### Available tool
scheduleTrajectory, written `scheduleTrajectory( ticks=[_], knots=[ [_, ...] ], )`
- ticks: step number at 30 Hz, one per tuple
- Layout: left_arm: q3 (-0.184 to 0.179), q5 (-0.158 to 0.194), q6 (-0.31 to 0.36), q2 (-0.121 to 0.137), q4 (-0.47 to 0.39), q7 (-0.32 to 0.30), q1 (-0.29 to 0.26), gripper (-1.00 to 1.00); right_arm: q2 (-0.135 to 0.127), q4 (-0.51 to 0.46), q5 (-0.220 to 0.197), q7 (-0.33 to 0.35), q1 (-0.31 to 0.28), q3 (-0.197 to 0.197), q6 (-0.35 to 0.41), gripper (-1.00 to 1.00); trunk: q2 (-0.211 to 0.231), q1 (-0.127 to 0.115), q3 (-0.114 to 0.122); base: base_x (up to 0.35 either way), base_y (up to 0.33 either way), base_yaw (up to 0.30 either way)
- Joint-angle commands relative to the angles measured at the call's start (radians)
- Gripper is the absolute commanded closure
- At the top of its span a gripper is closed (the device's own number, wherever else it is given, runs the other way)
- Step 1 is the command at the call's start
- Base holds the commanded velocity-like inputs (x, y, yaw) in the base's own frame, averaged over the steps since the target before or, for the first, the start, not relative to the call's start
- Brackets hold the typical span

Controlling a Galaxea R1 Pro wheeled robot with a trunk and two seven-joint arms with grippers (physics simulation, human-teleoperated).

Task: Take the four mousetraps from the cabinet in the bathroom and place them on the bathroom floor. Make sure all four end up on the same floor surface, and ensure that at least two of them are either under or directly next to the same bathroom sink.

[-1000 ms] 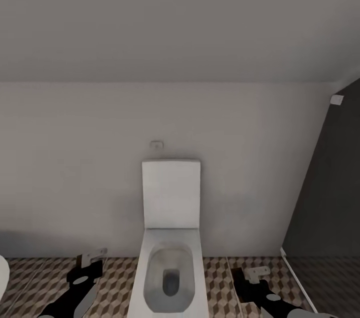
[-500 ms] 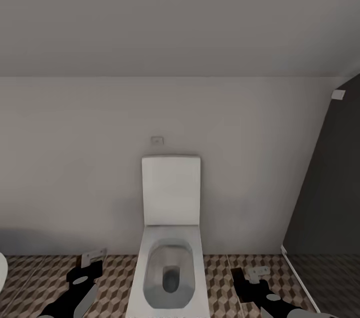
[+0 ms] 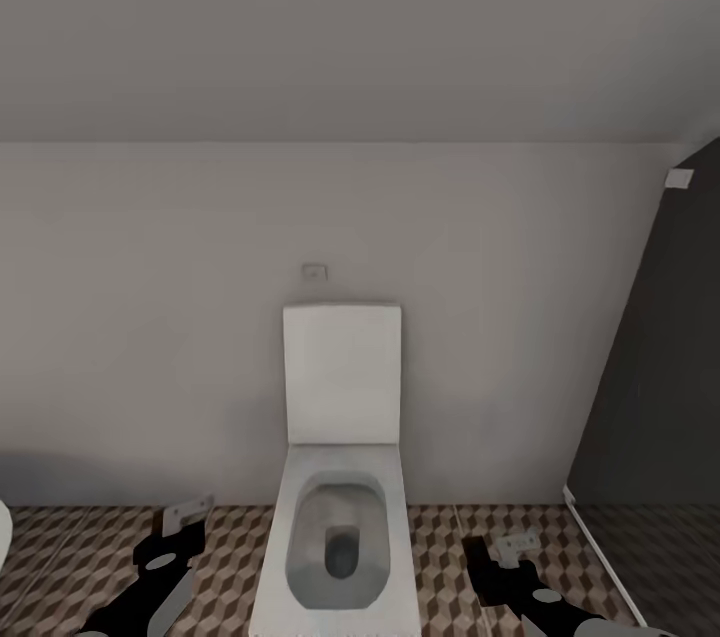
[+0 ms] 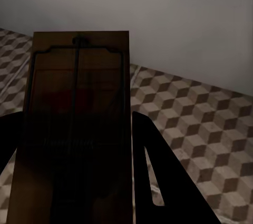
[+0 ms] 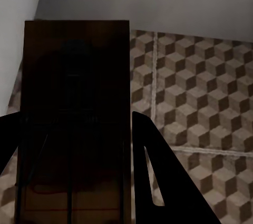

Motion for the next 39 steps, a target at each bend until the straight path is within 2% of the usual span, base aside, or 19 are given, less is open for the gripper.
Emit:
scheduleTrajectory(
  ticks=[1, 39],
  knots=[
    [-0.008, 0.007, -0.003, 0.001, 0.0, 0.008, -0.001, 1.0, 0.001, 0.004, -0.012, 0.007, -0.001, 0.007, -0.006, 1.0, -0.008, 0.004, -0.004, 0.0, 0.0, 0.0],
    [-0.009, 0.009, -0.006, 0.001, 0.0, 0.005, -0.001, 1.0, 0.0, 0.004, -0.013, 0.007, -0.001, 0.007, -0.006, 1.0, -0.274, 0.15, -0.123, 0.0, 0.0, 0.0]
  ],
)
